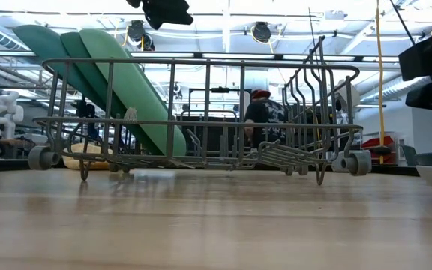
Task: Sort dishes
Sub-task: Put the dark blue plate into the dishwasher rack
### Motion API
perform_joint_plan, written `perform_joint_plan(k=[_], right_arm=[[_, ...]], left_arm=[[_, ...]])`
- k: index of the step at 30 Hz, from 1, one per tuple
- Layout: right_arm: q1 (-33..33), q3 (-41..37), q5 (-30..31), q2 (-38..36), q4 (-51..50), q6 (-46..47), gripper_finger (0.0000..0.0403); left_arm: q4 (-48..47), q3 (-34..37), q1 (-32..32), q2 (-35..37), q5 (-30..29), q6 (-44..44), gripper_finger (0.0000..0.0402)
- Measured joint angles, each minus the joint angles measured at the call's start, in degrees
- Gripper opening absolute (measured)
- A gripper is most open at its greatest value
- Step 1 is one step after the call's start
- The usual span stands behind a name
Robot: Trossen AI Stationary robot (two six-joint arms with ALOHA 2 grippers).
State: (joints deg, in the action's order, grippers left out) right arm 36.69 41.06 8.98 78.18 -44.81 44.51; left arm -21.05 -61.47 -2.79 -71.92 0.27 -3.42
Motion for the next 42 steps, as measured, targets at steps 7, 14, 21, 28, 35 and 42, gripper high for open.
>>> perform_joint_plan(k=[7, 14, 21, 28, 35, 42], right_arm=[[0.00, 2.95, 0.06, -1.48, -4.71, -0.10, 0.0001], [0.00, 11.52, 2.17, -1.67, -17.26, -1.15, 0.0001], [0.06, 20.40, 7.26, -1.67, -26.04, -1.29, 0.0000], [0.16, 31.29, 14.92, -1.69, -32.87, -3.66, 0.0000], [0.17, 39.27, 24.73, -1.72, -32.55, -11.88, 0.0000], [-1.33, 40.98, 35.65, -1.69, -18.54, -26.08, 0.0000]], left_arm=[[0.02, 0.00, 0.00, 0.00, 0.00, 0.00, 0.0182], [0.04, 0.00, 0.01, 0.00, 0.00, -0.08, 0.0182], [0.04, 0.00, 0.02, 0.00, 0.00, -0.17, 0.0182], [0.04, 0.00, 0.02, 0.00, 0.00, -0.07, 0.0182], [0.50, 0.00, 0.02, 0.02, -0.02, -0.11, 0.0182], [7.47, -0.05, -0.51, 0.04, -0.10, -5.90, 0.0182]])
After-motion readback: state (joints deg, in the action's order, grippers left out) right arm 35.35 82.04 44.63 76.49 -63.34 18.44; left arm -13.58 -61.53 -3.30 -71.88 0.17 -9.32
